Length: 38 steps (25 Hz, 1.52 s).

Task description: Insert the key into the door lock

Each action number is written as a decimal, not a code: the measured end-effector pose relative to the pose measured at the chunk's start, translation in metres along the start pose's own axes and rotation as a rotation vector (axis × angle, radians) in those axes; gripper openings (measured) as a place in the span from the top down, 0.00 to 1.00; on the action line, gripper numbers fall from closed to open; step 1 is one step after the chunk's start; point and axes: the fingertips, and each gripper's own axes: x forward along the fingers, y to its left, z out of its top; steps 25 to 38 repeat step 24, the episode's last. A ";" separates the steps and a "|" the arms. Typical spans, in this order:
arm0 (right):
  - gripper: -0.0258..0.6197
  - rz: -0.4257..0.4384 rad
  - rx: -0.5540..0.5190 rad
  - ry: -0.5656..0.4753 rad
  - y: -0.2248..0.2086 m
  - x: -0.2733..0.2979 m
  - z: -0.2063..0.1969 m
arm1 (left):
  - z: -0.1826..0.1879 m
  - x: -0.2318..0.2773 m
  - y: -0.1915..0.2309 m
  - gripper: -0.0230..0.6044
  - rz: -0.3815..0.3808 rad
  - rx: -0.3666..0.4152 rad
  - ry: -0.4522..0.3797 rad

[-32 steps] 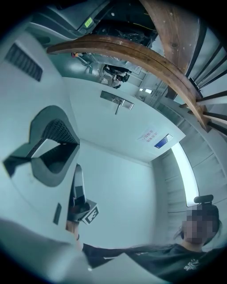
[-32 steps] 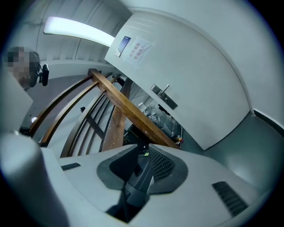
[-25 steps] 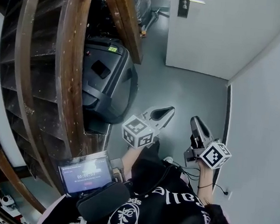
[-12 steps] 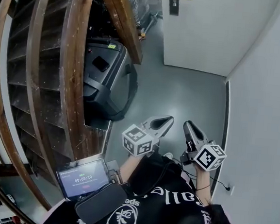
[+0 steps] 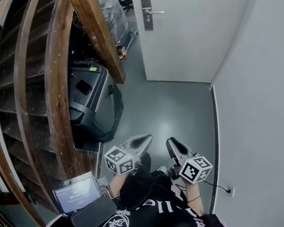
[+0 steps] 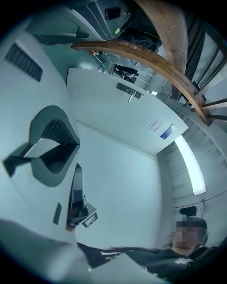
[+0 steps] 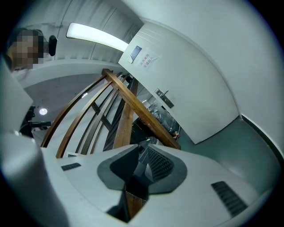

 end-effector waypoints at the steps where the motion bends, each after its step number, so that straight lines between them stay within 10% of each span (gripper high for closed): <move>1: 0.84 -0.008 0.001 0.001 -0.002 -0.004 -0.002 | -0.002 -0.001 -0.003 0.96 -0.003 0.001 0.003; 38: 0.84 -0.039 -0.033 0.008 -0.011 -0.007 -0.009 | 0.010 -0.012 -0.024 0.96 -0.049 0.036 0.039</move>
